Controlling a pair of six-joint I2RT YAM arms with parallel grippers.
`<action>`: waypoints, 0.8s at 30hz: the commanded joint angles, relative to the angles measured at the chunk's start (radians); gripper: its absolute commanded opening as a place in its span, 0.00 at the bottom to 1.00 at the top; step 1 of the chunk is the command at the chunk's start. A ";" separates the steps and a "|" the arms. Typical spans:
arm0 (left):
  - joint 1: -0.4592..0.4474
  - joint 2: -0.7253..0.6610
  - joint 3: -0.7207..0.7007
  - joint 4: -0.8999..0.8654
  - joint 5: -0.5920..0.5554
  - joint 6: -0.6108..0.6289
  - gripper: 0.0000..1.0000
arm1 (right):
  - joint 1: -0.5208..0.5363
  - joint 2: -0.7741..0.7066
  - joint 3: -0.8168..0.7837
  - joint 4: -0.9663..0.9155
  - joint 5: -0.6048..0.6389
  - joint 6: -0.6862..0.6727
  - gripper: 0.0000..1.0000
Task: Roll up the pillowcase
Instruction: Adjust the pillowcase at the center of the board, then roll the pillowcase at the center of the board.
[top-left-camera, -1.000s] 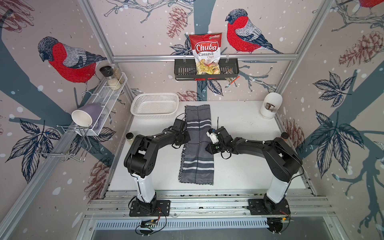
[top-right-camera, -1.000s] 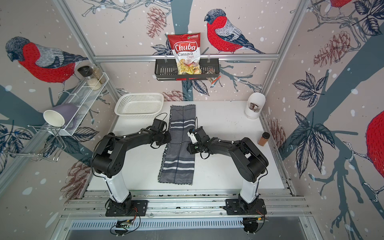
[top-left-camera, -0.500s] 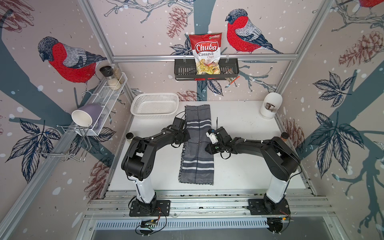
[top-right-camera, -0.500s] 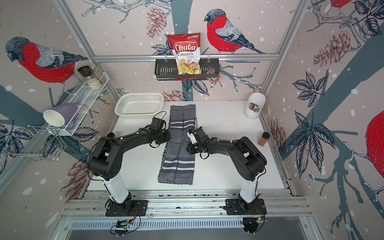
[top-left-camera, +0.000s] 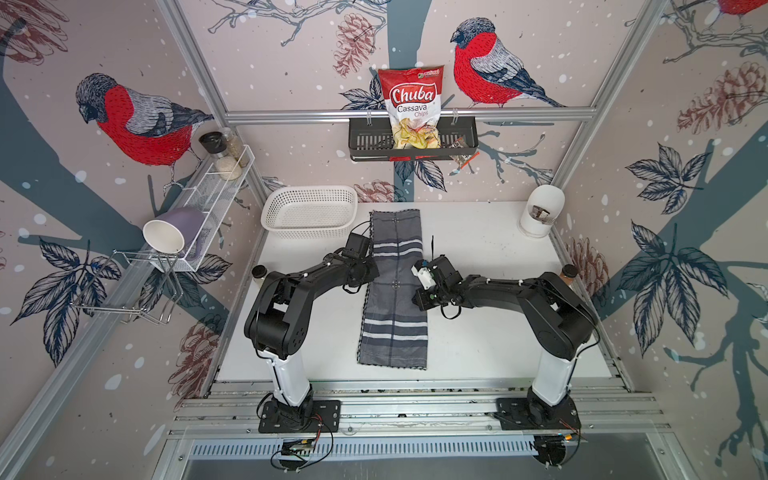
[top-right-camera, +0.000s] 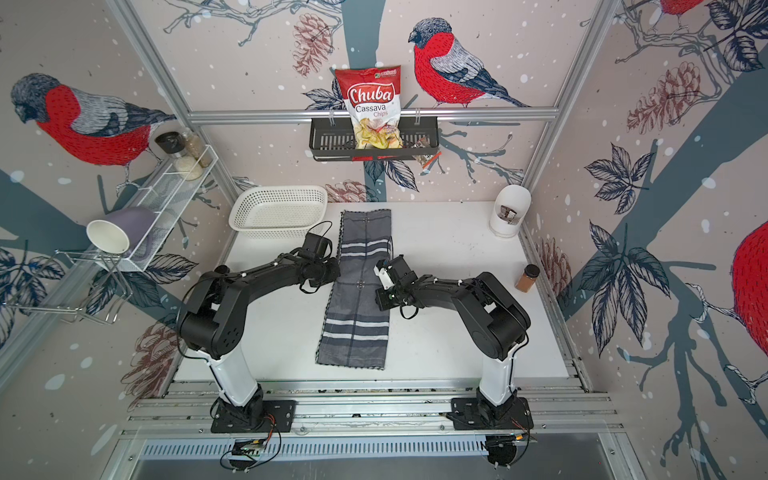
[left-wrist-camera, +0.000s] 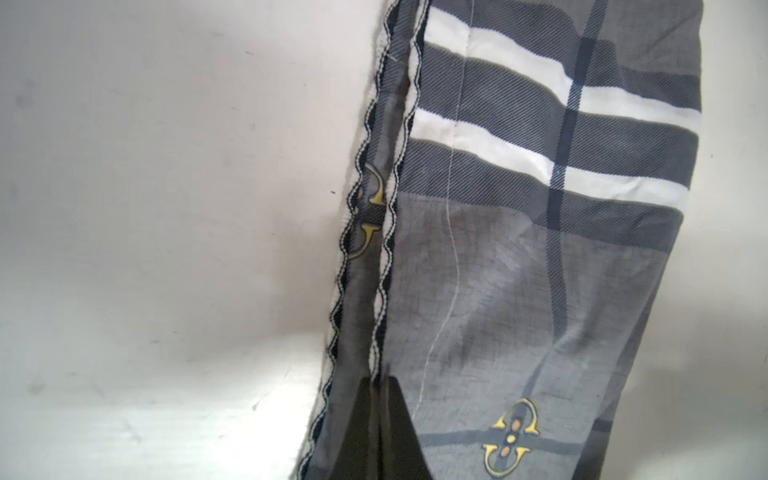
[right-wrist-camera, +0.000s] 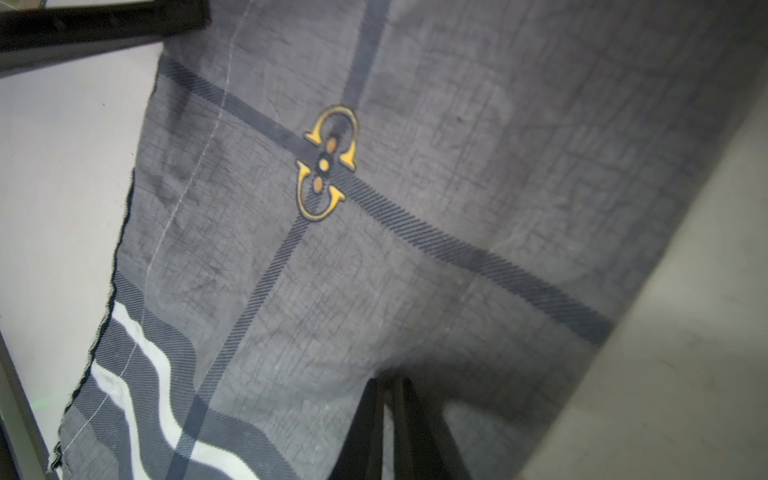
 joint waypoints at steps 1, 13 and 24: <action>0.009 0.011 0.010 -0.027 -0.048 0.006 0.00 | 0.002 0.007 0.001 -0.015 0.023 -0.014 0.12; 0.011 0.012 0.018 -0.042 -0.089 0.012 0.44 | 0.031 -0.019 0.032 -0.052 0.051 -0.058 0.42; 0.028 -0.332 -0.222 -0.010 0.002 -0.091 0.58 | 0.458 -0.313 -0.161 0.055 0.552 -0.365 0.96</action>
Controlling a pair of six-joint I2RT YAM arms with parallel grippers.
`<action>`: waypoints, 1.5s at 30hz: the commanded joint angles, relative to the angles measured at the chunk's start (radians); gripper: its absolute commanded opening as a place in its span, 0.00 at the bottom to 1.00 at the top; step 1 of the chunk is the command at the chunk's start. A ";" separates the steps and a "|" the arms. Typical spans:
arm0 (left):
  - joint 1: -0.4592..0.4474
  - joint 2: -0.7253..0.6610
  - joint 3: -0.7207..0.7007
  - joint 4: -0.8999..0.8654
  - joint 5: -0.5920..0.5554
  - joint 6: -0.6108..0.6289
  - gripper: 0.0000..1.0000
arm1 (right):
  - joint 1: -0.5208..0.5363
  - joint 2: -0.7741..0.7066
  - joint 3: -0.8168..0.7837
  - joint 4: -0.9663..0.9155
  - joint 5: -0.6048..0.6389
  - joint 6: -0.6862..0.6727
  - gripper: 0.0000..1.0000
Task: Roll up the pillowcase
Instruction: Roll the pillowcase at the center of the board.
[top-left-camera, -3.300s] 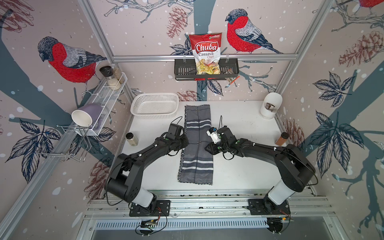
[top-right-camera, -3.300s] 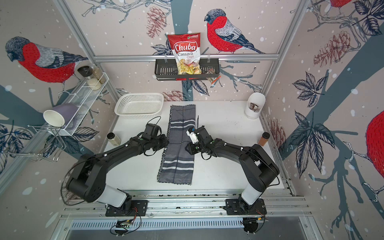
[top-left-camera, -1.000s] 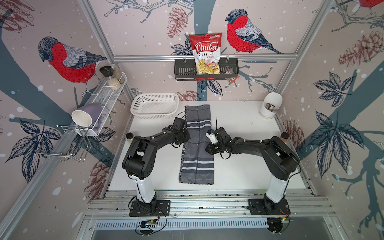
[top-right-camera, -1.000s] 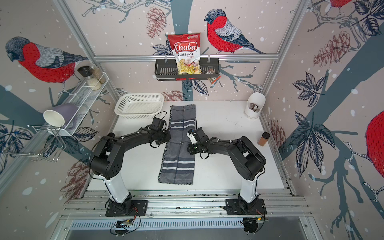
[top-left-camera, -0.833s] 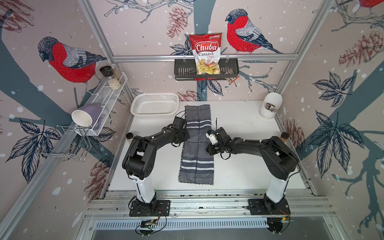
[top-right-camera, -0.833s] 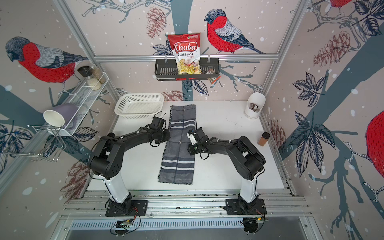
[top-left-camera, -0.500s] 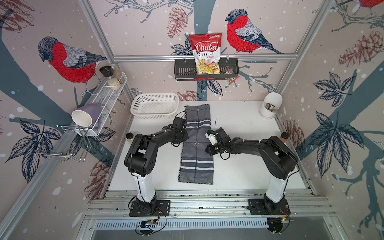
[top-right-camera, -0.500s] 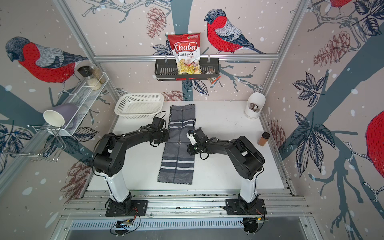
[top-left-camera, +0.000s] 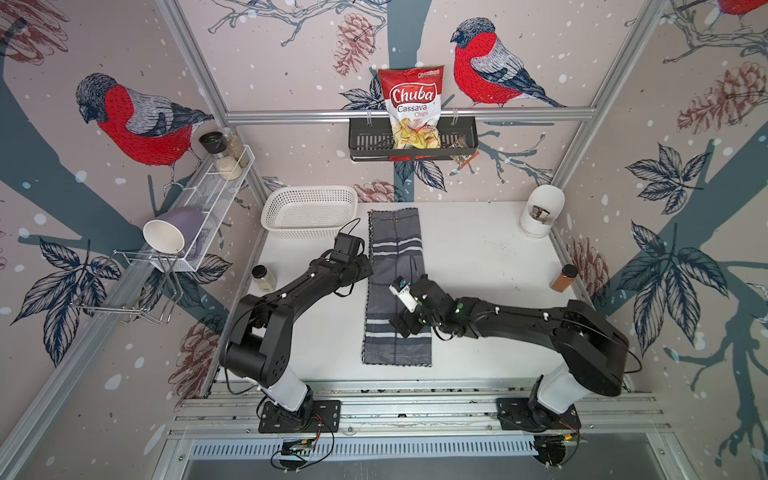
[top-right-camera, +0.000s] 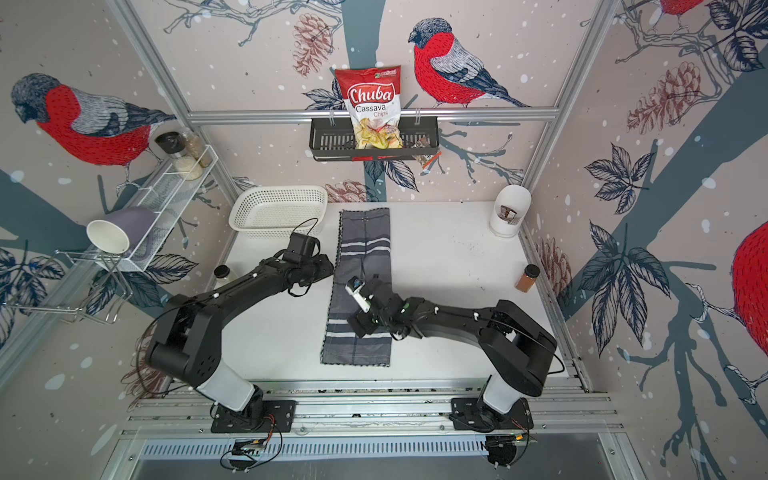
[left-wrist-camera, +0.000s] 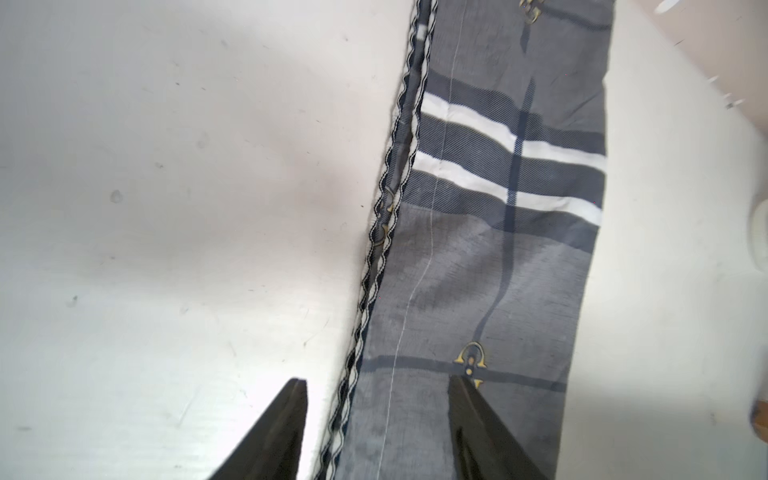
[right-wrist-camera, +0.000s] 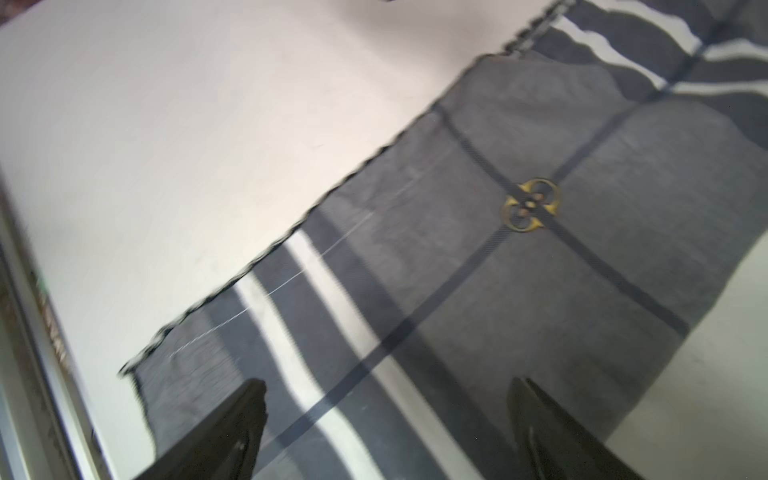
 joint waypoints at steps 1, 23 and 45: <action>0.016 -0.110 -0.120 -0.023 0.082 -0.056 0.58 | 0.124 -0.046 -0.053 0.029 0.225 -0.151 0.97; 0.026 -0.627 -0.620 -0.130 0.263 -0.233 0.77 | 0.275 0.065 -0.104 -0.071 0.271 -0.182 0.89; 0.025 -0.632 -0.595 -0.076 0.227 -0.225 0.77 | 0.050 0.089 0.117 -0.432 -0.416 -0.201 0.00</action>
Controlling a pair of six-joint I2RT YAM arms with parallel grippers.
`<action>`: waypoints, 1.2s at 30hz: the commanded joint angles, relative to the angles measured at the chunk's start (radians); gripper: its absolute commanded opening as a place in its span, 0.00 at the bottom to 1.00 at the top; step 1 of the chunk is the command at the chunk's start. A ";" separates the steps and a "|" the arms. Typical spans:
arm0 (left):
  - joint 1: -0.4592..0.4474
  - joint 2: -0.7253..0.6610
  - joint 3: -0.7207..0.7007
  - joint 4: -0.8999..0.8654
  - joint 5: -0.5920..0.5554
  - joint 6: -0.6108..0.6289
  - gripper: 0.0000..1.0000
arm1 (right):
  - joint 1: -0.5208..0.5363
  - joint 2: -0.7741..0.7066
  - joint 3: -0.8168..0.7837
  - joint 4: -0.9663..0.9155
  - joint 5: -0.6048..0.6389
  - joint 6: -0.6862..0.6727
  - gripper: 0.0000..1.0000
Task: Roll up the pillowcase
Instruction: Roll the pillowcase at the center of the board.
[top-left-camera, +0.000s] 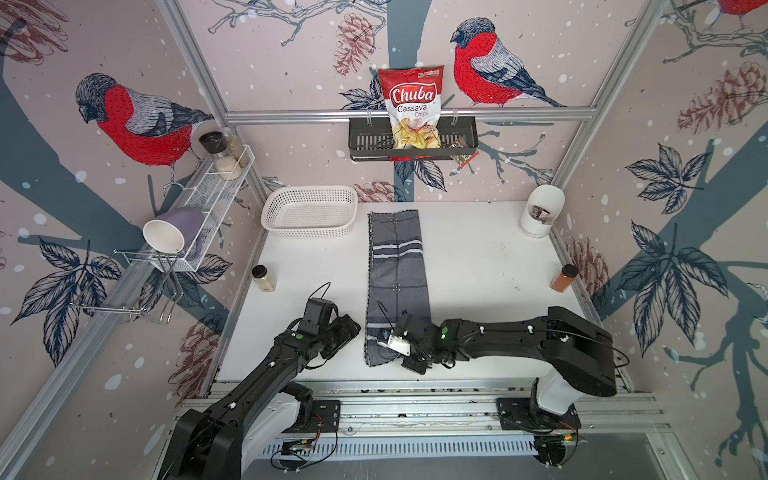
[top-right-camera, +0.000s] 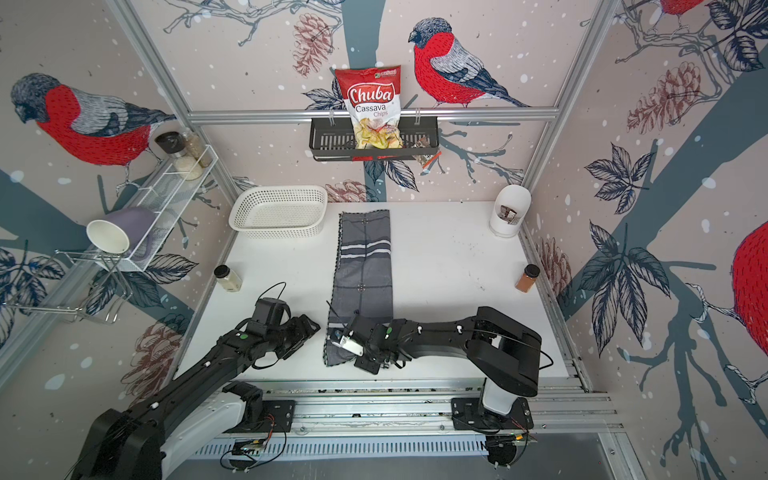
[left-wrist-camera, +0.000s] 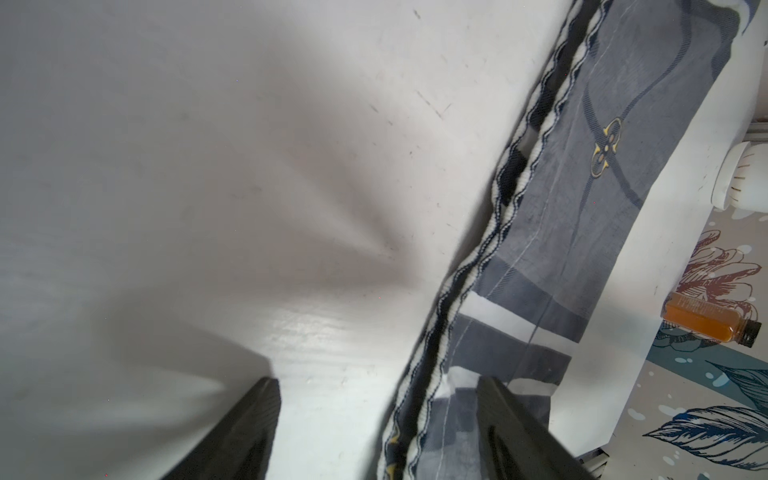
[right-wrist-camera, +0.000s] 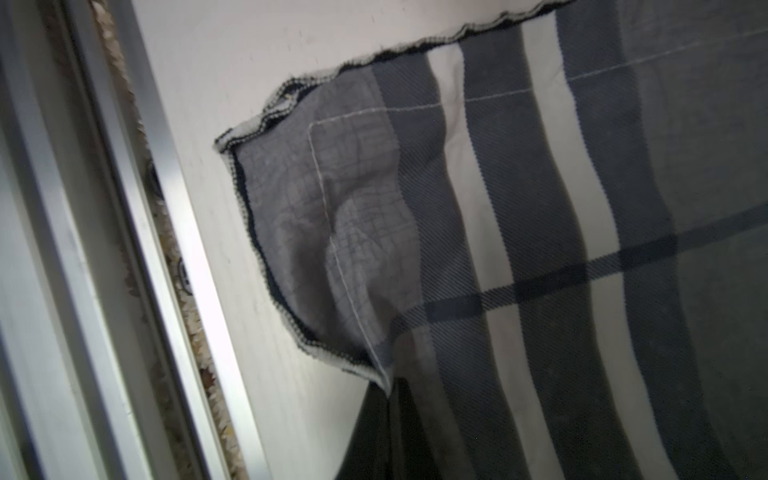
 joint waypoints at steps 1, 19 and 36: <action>0.000 -0.012 0.031 0.028 -0.032 0.030 0.77 | -0.076 0.014 0.081 -0.171 -0.315 -0.034 0.00; -0.001 -0.007 0.089 0.318 -0.074 0.225 0.71 | -0.408 0.400 0.638 -0.567 -0.453 -0.283 0.10; -0.113 0.231 0.060 0.476 -0.153 0.215 0.57 | -0.284 0.077 0.327 -0.033 0.169 -0.074 0.87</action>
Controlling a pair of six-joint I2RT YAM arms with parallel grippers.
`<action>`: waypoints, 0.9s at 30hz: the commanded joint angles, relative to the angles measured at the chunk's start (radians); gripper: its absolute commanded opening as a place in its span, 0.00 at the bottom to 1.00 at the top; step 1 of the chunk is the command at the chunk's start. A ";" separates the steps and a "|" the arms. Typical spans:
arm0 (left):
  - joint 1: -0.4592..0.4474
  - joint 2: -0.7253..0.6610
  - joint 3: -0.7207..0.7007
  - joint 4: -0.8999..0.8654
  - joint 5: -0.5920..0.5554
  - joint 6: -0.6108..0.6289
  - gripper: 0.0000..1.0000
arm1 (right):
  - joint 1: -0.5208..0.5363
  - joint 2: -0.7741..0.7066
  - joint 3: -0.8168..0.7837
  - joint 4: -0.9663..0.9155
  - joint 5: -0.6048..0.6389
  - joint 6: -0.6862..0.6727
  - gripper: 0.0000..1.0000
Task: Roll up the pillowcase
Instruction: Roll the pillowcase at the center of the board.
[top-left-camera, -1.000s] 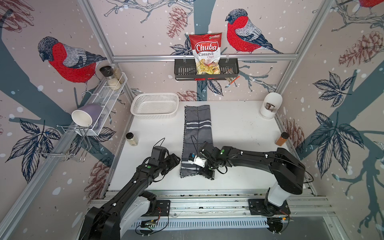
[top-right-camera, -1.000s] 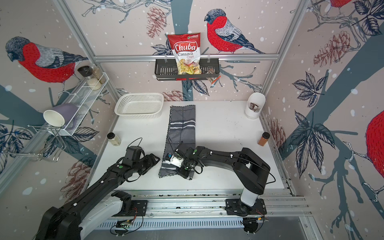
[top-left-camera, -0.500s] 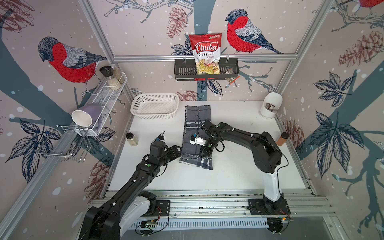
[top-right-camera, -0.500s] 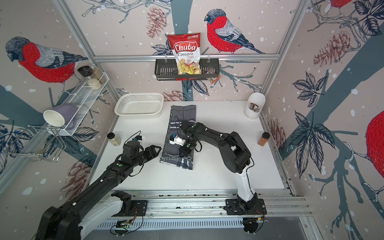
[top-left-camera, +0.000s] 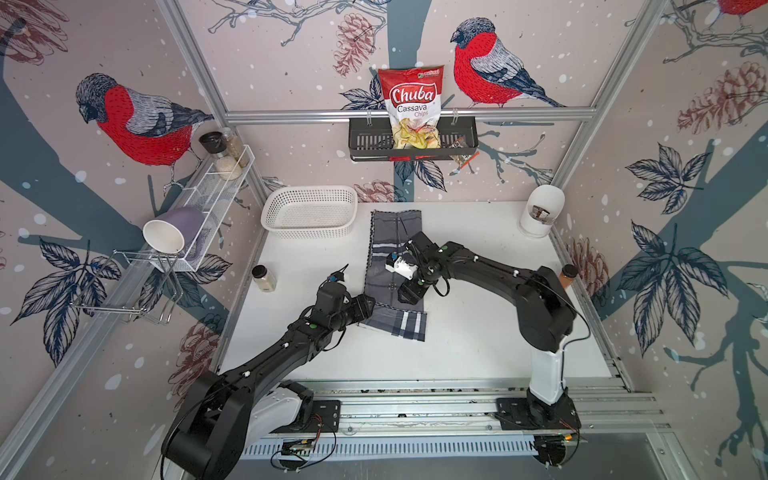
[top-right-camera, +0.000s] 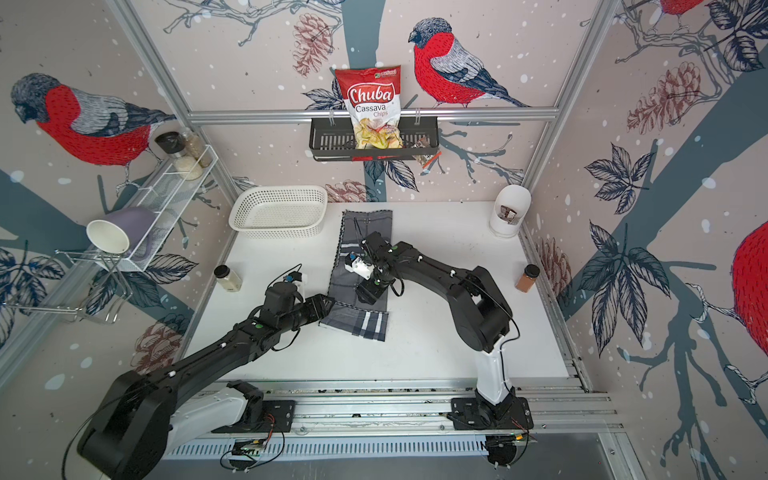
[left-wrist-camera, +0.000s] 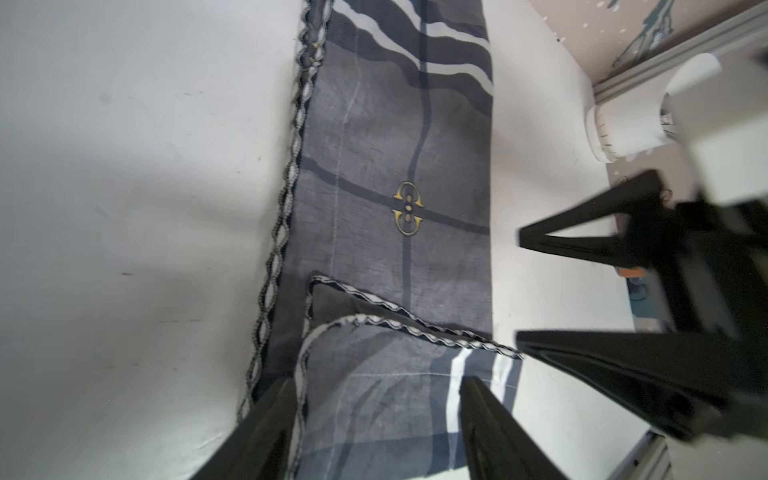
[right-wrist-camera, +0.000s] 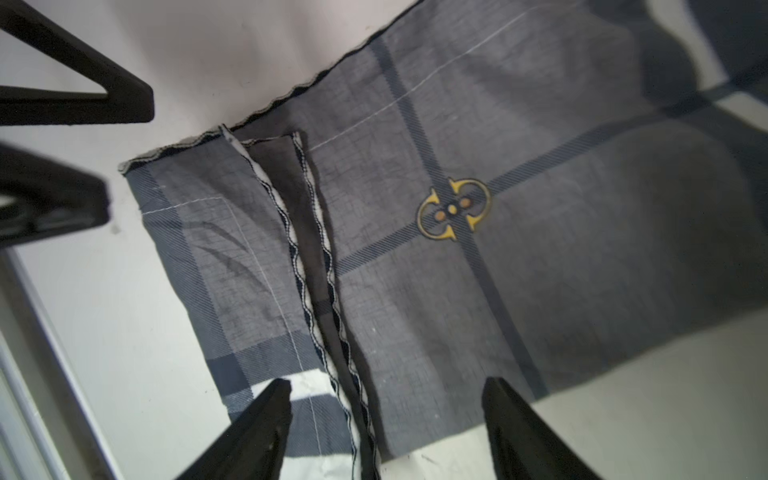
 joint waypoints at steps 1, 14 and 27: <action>-0.002 0.041 -0.004 0.024 -0.060 -0.018 0.54 | 0.150 -0.189 -0.252 0.353 0.340 0.040 0.96; -0.002 0.112 -0.136 0.043 -0.033 -0.126 0.02 | 0.481 -0.191 -0.556 0.664 0.534 0.013 0.98; 0.002 0.050 -0.108 -0.050 -0.086 -0.146 0.08 | 0.399 -0.045 -0.521 0.639 0.450 -0.056 0.47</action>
